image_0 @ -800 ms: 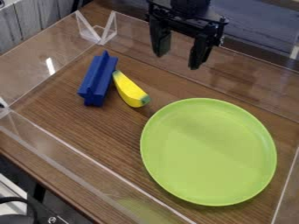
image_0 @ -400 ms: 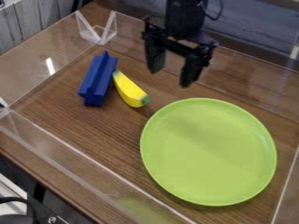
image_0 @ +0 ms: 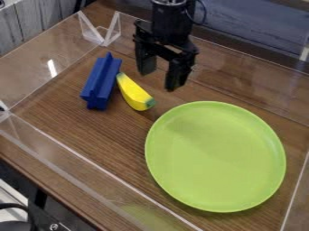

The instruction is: Put the banana in the green plate

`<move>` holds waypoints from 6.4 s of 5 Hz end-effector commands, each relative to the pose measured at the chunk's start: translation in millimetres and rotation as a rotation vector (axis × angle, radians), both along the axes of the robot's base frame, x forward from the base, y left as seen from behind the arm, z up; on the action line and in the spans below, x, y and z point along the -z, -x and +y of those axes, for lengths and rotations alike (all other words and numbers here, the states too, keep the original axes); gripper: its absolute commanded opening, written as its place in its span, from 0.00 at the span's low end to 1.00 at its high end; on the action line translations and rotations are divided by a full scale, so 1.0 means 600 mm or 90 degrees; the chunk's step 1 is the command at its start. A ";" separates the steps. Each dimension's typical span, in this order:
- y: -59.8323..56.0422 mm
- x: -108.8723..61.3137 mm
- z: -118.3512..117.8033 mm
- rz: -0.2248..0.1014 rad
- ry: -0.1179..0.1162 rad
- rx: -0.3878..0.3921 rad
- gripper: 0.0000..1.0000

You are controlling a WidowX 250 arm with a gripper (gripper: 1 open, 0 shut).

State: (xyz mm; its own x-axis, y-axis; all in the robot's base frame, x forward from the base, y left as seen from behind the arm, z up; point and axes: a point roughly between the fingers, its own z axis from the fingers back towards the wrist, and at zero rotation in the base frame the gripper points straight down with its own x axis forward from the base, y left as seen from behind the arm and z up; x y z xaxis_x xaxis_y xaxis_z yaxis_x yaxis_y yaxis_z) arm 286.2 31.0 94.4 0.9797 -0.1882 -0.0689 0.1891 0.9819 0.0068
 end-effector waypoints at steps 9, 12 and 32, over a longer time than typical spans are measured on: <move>0.015 0.044 0.101 -0.021 -0.010 0.019 1.00; 0.001 0.056 0.113 -0.023 -0.002 -0.011 1.00; 0.127 -0.086 -0.267 -0.050 0.016 0.016 0.00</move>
